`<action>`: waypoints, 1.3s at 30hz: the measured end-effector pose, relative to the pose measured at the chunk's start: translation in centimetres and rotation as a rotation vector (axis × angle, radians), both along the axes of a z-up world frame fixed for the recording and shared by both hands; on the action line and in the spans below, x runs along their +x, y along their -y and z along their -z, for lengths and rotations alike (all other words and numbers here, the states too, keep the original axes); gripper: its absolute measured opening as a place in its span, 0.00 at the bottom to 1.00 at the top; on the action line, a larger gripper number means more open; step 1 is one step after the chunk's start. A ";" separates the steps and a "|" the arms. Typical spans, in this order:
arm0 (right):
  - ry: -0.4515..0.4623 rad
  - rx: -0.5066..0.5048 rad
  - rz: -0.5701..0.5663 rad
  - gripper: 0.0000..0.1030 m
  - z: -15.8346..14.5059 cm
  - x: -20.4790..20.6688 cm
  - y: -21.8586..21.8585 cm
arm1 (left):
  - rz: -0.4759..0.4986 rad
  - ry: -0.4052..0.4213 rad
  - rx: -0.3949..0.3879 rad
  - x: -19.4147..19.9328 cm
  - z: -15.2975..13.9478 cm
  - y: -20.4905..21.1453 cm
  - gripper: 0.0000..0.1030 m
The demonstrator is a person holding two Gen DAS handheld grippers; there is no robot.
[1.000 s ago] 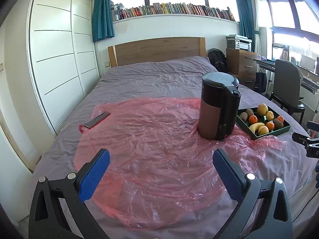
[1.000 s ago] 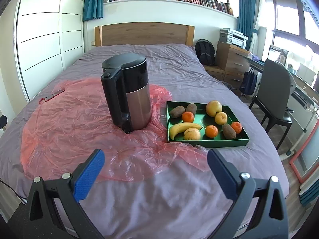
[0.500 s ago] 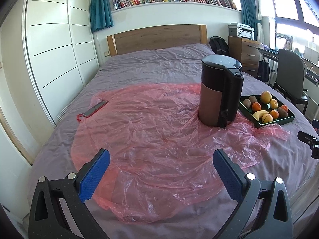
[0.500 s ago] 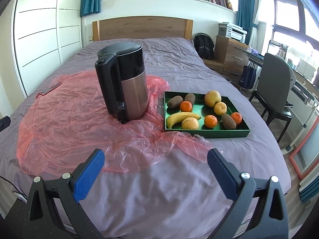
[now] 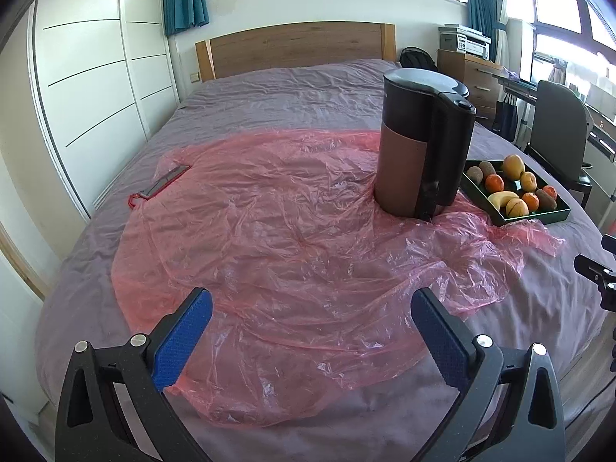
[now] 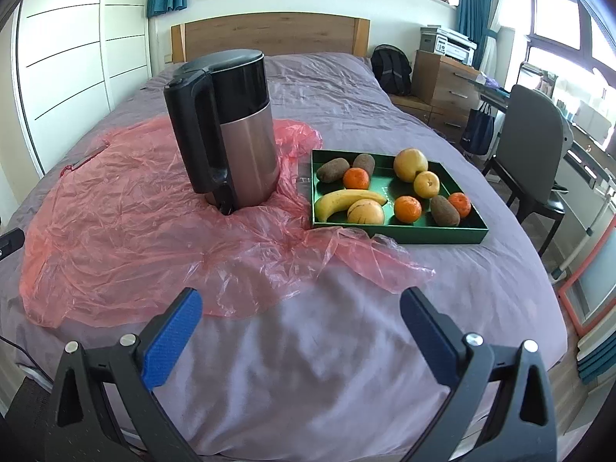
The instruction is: Organize fruits
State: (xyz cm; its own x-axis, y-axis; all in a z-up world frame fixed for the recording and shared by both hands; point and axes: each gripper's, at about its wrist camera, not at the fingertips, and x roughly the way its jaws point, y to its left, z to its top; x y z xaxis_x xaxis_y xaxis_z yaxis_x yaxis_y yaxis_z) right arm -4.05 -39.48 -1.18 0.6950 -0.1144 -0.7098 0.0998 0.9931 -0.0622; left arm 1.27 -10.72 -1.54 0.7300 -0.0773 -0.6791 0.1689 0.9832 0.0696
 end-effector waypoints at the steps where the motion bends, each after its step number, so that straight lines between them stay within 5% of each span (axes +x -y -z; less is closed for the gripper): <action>1: -0.003 0.001 0.002 1.00 0.1 0.1 0.1 | 0.002 -0.008 -0.002 0.1 0.2 0.1 0.99; 21: -0.091 0.014 0.012 1.00 4.3 2.6 1.0 | 0.037 -0.139 0.007 3.0 5.1 2.0 0.99; 39: -0.108 0.038 -0.011 1.00 6.5 5.5 1.0 | 0.040 -0.160 0.012 5.7 6.4 3.7 0.99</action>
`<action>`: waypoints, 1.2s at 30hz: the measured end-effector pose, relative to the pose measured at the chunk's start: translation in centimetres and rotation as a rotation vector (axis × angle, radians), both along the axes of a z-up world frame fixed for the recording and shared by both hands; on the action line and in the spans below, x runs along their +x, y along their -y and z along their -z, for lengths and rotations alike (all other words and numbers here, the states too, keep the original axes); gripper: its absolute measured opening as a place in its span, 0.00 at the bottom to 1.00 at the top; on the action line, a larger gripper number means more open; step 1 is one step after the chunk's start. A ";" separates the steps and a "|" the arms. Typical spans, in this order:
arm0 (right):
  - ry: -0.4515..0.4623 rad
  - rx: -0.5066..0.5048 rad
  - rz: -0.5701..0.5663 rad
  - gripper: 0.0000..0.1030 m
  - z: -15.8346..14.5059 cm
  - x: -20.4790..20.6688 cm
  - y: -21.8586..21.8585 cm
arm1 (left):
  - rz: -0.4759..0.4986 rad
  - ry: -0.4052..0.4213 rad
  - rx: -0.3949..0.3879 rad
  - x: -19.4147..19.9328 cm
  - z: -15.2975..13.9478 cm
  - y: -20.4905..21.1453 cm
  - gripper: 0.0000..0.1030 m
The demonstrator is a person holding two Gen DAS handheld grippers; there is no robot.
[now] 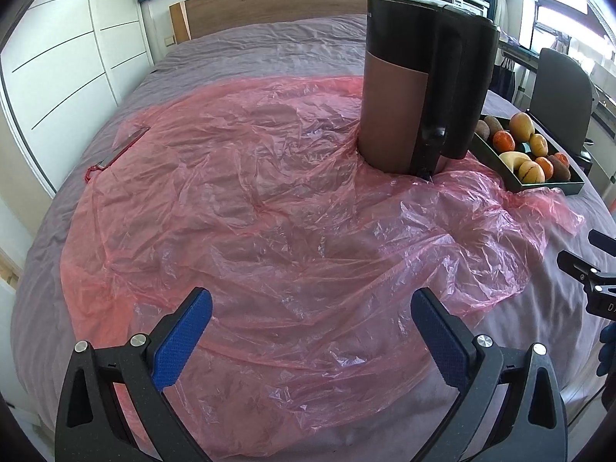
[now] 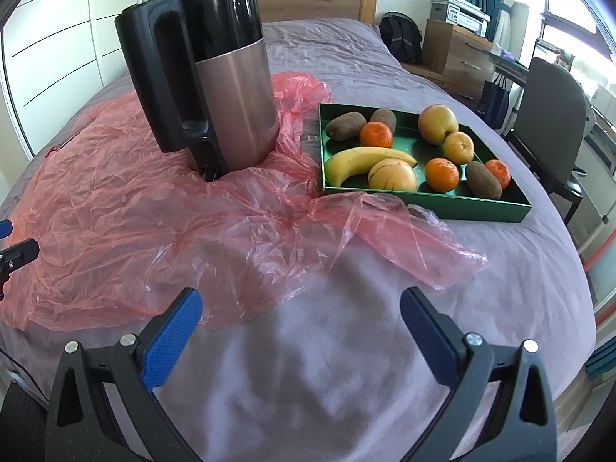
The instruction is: Organize fruits
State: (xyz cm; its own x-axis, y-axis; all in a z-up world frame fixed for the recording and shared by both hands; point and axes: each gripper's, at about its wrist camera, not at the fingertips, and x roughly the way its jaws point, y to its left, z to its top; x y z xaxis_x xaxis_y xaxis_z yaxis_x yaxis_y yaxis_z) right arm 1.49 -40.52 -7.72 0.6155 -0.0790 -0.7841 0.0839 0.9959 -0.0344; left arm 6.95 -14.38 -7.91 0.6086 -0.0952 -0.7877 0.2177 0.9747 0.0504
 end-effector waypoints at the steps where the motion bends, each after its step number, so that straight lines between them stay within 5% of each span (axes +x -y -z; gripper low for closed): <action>1: 0.000 0.002 -0.001 1.00 0.1 0.1 0.0 | 0.001 -0.001 0.000 0.1 0.0 0.1 0.99; 36: 0.022 0.011 0.004 1.00 -0.2 0.2 0.5 | 0.011 0.021 -0.011 0.0 -1.0 2.2 0.99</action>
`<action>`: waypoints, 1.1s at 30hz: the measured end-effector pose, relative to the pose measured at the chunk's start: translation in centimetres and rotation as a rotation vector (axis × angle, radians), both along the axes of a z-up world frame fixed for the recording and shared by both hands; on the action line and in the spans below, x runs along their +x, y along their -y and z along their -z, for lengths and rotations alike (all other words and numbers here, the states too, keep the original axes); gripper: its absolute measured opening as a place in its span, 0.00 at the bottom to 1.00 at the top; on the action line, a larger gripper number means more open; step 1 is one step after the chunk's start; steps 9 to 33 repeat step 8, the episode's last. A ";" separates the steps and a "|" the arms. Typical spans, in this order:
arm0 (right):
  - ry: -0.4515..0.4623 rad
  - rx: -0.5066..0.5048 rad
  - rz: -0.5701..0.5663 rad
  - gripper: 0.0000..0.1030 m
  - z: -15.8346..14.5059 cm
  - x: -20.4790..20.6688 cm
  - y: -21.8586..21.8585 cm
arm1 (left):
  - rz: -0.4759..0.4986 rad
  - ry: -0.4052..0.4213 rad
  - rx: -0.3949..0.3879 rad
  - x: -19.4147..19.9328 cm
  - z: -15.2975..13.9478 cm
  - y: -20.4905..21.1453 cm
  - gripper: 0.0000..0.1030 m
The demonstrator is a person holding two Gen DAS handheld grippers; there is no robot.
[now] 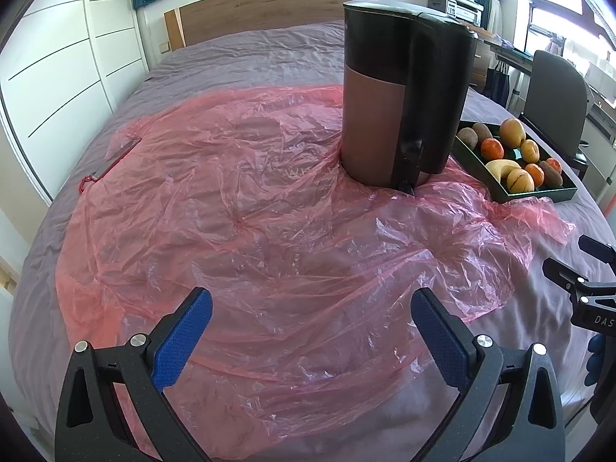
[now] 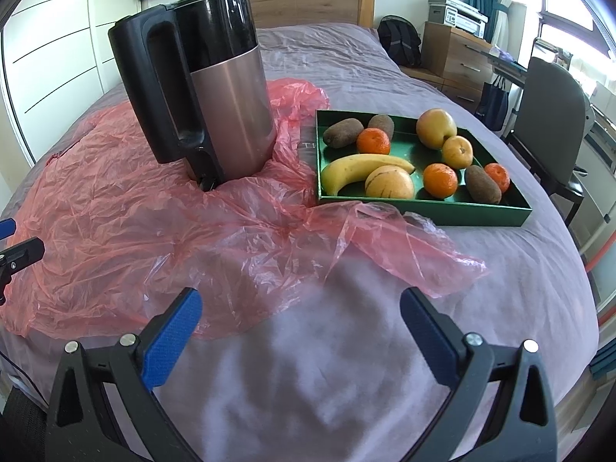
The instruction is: Organize fruits
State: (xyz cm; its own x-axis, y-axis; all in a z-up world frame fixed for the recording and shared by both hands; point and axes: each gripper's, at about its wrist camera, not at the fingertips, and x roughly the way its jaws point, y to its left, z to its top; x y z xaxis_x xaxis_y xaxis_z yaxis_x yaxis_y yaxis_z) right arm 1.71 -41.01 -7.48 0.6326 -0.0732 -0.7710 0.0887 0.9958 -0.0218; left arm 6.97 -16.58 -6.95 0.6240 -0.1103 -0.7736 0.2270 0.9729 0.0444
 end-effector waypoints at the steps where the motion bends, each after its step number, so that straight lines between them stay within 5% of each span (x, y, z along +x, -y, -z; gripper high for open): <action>1: 0.000 0.000 0.000 1.00 0.0 0.0 0.0 | 0.000 0.000 0.000 0.0 0.0 0.0 0.99; 33: 0.000 0.000 0.000 1.00 0.0 0.0 0.0 | -0.012 0.000 0.002 0.0 -0.1 0.0 0.99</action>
